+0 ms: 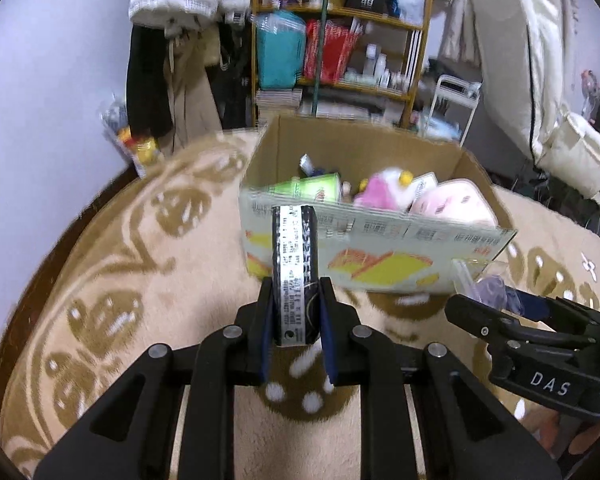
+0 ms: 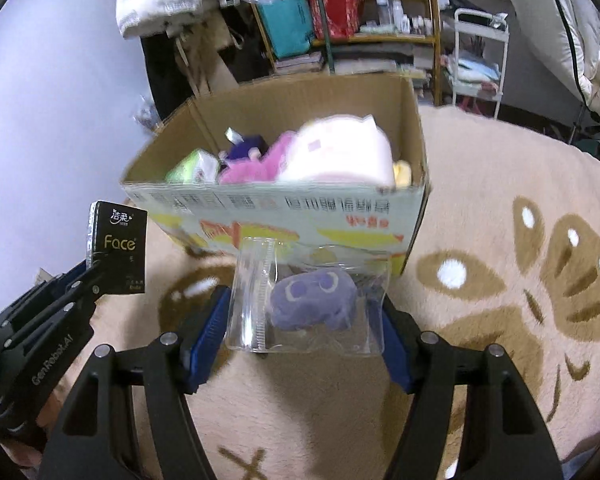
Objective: Organize soft objects
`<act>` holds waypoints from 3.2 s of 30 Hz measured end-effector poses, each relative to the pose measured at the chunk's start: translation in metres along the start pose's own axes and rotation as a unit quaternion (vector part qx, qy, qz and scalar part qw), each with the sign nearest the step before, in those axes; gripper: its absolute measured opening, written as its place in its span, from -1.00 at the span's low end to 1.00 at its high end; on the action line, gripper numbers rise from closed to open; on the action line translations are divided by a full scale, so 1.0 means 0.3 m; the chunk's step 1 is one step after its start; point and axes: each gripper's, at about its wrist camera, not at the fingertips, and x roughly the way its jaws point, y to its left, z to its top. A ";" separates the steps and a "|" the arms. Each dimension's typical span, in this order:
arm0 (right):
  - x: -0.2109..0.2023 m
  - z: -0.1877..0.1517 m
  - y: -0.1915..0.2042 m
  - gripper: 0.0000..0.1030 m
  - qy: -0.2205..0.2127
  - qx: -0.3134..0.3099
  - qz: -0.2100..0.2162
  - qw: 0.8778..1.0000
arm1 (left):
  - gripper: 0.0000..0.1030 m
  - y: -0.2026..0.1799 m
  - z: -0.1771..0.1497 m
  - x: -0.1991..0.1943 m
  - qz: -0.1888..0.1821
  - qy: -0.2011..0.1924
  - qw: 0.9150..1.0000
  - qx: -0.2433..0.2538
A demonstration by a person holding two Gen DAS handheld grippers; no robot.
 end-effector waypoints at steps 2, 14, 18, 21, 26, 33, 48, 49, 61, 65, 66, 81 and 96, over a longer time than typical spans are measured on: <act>-0.002 0.024 0.002 0.41 -0.015 0.000 0.009 1.000 | -0.64 -0.007 0.017 -0.030 -0.008 -0.021 1.000 0.004; -0.067 0.126 0.016 0.41 -0.092 -0.027 0.002 0.995 | -0.63 -0.046 0.133 -0.084 -0.026 -0.087 0.996 0.023; -0.054 0.152 0.002 0.41 -0.101 -0.027 0.007 0.995 | -0.63 -0.045 0.174 -0.066 -0.021 -0.095 0.995 0.033; -0.044 0.178 -0.006 0.41 -0.111 -0.031 0.010 0.993 | -0.63 -0.047 0.202 -0.053 -0.014 -0.103 0.994 0.043; -0.023 0.225 -0.007 0.41 -0.128 -0.037 0.017 0.991 | -0.63 -0.035 0.258 0.006 -0.017 -0.099 0.994 0.039; 0.031 0.252 -0.018 0.42 -0.134 -0.049 0.009 0.990 | -0.63 -0.056 0.278 0.080 -0.005 -0.087 0.994 0.060; 0.140 0.255 -0.054 0.47 -0.107 -0.051 -0.002 0.993 | -0.57 -0.053 0.252 0.223 0.000 -0.025 0.998 0.053; 0.138 0.253 -0.054 0.47 -0.108 -0.052 -0.001 0.993 | -0.57 -0.053 0.252 0.227 0.001 -0.021 0.998 0.052; 0.127 0.250 -0.050 0.67 -0.108 -0.048 0.001 0.993 | 0.13 -0.053 0.251 0.179 0.019 -0.035 0.997 0.059; 0.119 0.246 -0.050 0.76 -0.115 -0.045 0.000 0.992 | 0.43 -0.050 0.243 0.139 0.028 -0.048 0.997 0.059; 0.116 0.243 -0.050 0.76 -0.116 -0.044 0.001 0.992 | 0.52 -0.051 0.244 0.129 0.030 -0.052 0.996 0.063; -0.046 0.203 -0.049 1.00 -0.164 -0.047 -0.008 0.985 | 0.93 -0.049 0.198 -0.059 0.083 -0.112 0.987 0.079; -0.221 0.102 -0.015 1.00 -0.194 -0.069 -0.022 0.978 | 0.95 -0.034 0.108 -0.209 0.083 -0.120 0.987 0.062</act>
